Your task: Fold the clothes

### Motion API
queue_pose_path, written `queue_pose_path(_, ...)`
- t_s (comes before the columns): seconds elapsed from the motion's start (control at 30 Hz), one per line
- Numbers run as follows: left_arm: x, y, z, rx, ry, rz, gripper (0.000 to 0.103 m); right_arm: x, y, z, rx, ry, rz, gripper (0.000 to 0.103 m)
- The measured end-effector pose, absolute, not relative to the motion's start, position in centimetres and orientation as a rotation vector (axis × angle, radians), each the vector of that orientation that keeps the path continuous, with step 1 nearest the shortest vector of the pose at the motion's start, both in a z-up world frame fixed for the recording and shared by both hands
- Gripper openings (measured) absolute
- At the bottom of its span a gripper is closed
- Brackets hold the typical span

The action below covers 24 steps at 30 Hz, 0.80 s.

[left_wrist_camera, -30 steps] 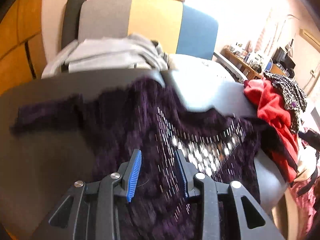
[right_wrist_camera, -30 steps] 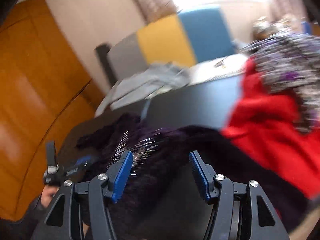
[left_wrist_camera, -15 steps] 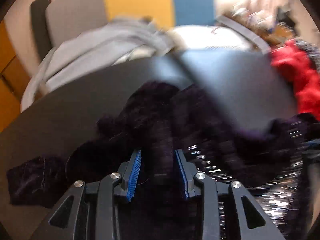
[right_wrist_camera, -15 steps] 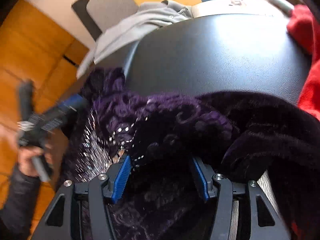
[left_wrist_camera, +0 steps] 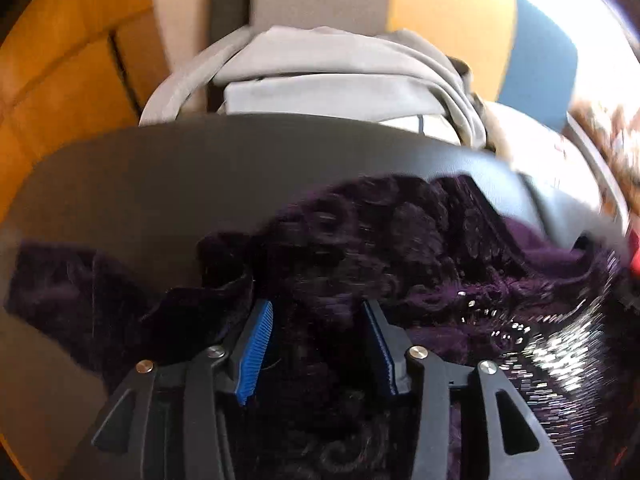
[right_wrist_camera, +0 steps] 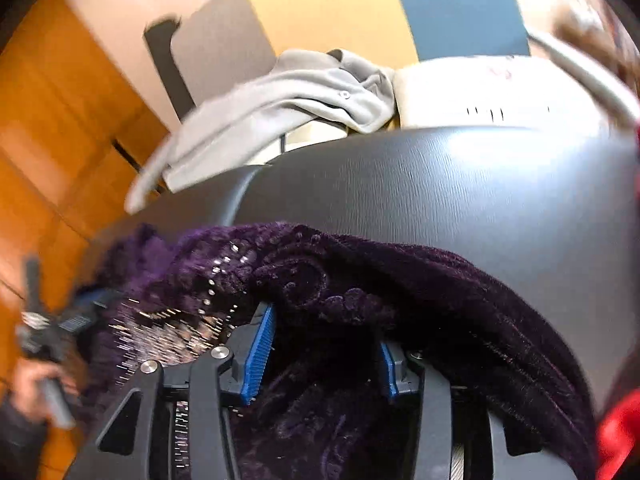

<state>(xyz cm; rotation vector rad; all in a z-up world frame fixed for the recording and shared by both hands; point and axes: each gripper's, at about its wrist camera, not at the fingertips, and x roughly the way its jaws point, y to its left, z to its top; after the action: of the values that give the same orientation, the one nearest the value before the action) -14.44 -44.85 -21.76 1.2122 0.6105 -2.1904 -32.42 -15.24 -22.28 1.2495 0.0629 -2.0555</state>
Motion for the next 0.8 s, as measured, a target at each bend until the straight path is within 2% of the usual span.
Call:
queue_pose_path(0.13, -8.1, -44.2, -19.7, 1.095, 0.797, -2.295, 0.045, -31.5, -13.6, -20.0, 1.269, 0.086, -2.058, 0.050)
queue_pose_path(0.27, 0.0, -42.4, -20.4, 1.062, 0.930, -2.339, 0.045, -26.0, -8.0, -18.7, 1.245, -0.074, -1.948, 0.063)
queue_pose_path(0.37, 6.7, -40.2, -22.8, 1.056, 1.103, -2.319, 0.045, -20.4, -3.4, -19.4, 1.281, -0.171, -1.825, 0.071)
queue_pose_path(0.6, 13.0, -32.8, -23.9, 1.034, 1.316, -2.424, 0.046, -10.8, 1.4, -23.7, 1.420, -0.313, -1.645, 0.074)
queue_pose_path(0.7, 12.8, -30.1, -23.6, 1.037, 1.349, -2.506, 0.047, -8.0, 0.1, -23.8, 1.370, -0.265, -1.616, 0.073)
queue_pose_path(0.73, 12.5, -29.3, -23.7, 1.041, 1.366, -2.521, 0.049, -7.1, -0.6, -23.7, 1.350, -0.230, -1.615, 0.068)
queue_pose_path(0.77, 12.1, -28.5, -23.9, 1.059, 1.385, -2.530, 0.050, -6.5, -1.2, -23.7, 1.344, -0.185, -1.641, 0.046)
queue_pose_path(0.8, 11.6, -27.8, -24.2, 1.086, 1.370, -2.528, 0.050, -6.0, -1.7, -23.7, 1.343, -0.135, -1.677, 0.019)
